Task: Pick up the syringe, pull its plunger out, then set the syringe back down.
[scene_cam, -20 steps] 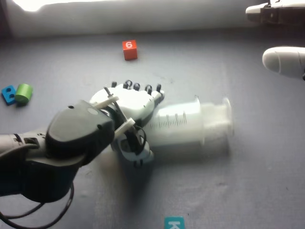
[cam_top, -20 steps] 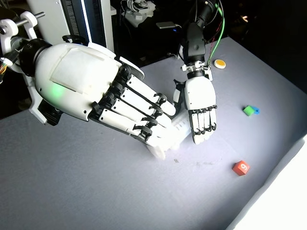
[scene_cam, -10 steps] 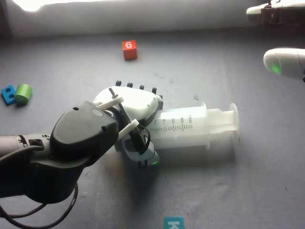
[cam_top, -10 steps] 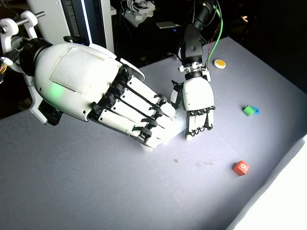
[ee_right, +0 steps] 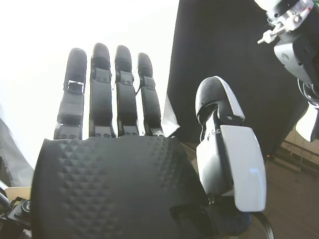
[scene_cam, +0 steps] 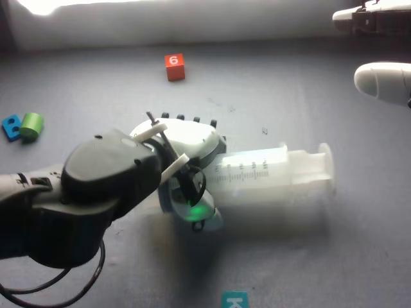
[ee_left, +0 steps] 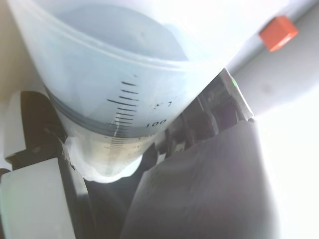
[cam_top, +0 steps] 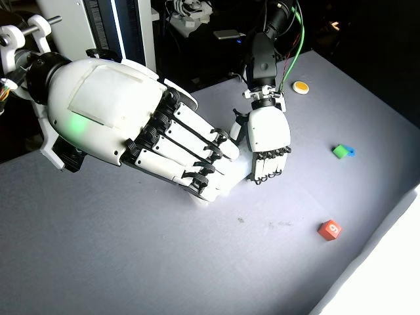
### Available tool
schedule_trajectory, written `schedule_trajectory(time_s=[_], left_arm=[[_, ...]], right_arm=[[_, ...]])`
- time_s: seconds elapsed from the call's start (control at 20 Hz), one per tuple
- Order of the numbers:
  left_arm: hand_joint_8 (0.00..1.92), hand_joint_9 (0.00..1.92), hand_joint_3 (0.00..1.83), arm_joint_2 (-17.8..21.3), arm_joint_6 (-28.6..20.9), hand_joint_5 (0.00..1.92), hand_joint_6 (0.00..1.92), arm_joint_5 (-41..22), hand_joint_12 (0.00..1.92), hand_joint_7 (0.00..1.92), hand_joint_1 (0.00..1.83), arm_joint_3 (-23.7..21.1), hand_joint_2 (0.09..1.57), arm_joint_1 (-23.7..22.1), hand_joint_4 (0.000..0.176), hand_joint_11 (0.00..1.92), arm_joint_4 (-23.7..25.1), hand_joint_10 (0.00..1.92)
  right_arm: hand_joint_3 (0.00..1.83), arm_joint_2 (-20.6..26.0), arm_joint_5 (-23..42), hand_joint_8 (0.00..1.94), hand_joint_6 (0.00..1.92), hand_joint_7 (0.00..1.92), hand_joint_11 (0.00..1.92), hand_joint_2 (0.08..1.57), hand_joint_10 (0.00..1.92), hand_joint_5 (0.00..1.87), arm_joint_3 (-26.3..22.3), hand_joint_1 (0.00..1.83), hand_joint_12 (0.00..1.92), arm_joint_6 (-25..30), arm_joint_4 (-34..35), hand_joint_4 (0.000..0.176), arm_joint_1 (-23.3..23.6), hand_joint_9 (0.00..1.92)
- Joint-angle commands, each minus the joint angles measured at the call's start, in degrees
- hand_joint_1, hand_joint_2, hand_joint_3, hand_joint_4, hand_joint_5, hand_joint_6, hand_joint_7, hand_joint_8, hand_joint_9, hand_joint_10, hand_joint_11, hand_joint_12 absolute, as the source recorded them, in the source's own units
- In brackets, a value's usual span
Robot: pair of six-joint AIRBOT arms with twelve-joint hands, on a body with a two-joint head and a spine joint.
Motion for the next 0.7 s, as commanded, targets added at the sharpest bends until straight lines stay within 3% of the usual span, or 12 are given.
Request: schedule_trajectory(time_s=[0.0,0.1,0.2,0.25,0.3,0.4,0.45,0.65], left_arm=[[1.28,0.81,0.0,1.0,1.3,0.88,1.01,-1.5,1.48,0.93,1.22,-0.3,1.16,-1.9,0.0,0.56,2.3,1.19],[1.27,0.81,0.0,2.7,2.1,0.9,0.97,-0.5,1.47,0.93,1.23,-1.2,1.15,-3.7,0.0,0.54,1.1,1.16],[1.27,0.81,0.0,4.0,2.3,0.9,0.96,0.4,1.47,0.93,1.23,-1.8,1.15,-5.0,0.0,0.54,0.9,1.16],[1.27,0.8,0.0,5.0,4.2,0.89,0.99,0.8,1.49,0.92,1.22,-2.2,1.16,-6.3,0.0,0.53,-0.6,1.15],[1.27,0.8,0.0,5.4,5.6,0.89,0.99,1.0,1.49,0.92,1.22,-2.3,1.16,-7.1,0.0,0.53,-1.7,1.15],[1.25,0.81,0.0,6.6,7.8,0.91,0.96,1.6,1.48,0.94,1.23,-2.5,1.15,-8.9,0.0,0.54,-3.6,1.15],[1.28,0.8,0.0,6.9,8.6,0.91,0.96,1.8,1.48,0.92,1.22,-2.5,1.15,-9.6,0.0,0.53,-4.4,1.15],[1.29,0.79,0.0,8.1,11.9,0.9,0.97,3.0,1.51,0.91,1.22,-2.6,1.16,-12.3,0.0,0.51,-7.7,1.17]], right_arm=[[0.0,0.2,7.3,0.0,0.0,0.38,0.0,1.31,0.0,0.39,0.0,0.21,0.79,0.1,-0.4,0.0,0.4,0.33],[0.0,0.2,7.3,0.0,0.0,0.38,0.0,1.27,0.01,0.39,-0.1,0.33,0.8,0.2,-0.4,0.0,0.6,0.34],[0.0,0.1,7.4,0.0,0.0,0.38,0.0,1.26,0.01,0.39,-0.1,0.34,0.81,0.3,-0.4,0.0,1.0,0.34],[0.0,0.1,7.5,0.0,0.0,0.34,0.0,1.17,0.0,0.36,-0.1,0.51,0.8,0.7,-0.4,0.0,1.4,0.31],[0.0,0.1,7.5,0.0,0.0,0.34,0.0,1.17,0.0,0.36,-0.1,0.51,0.8,0.9,-0.4,0.0,1.6,0.31],[0.0,0.1,6.3,0.0,0.0,0.18,0.0,1.05,0.0,0.2,-0.1,0.69,0.64,2.1,-0.4,0.0,2.8,0.2],[0.0,0.1,4.8,0.0,0.0,0.09,0.0,1.0,0.0,0.09,-0.1,0.82,0.48,3.0,-0.4,0.0,3.4,0.12],[0.0,0.1,-1.1,0.0,0.0,0.02,0.0,0.96,0.0,0.01,-0.1,1.03,0.31,6.5,-0.4,0.0,6.3,0.05]])
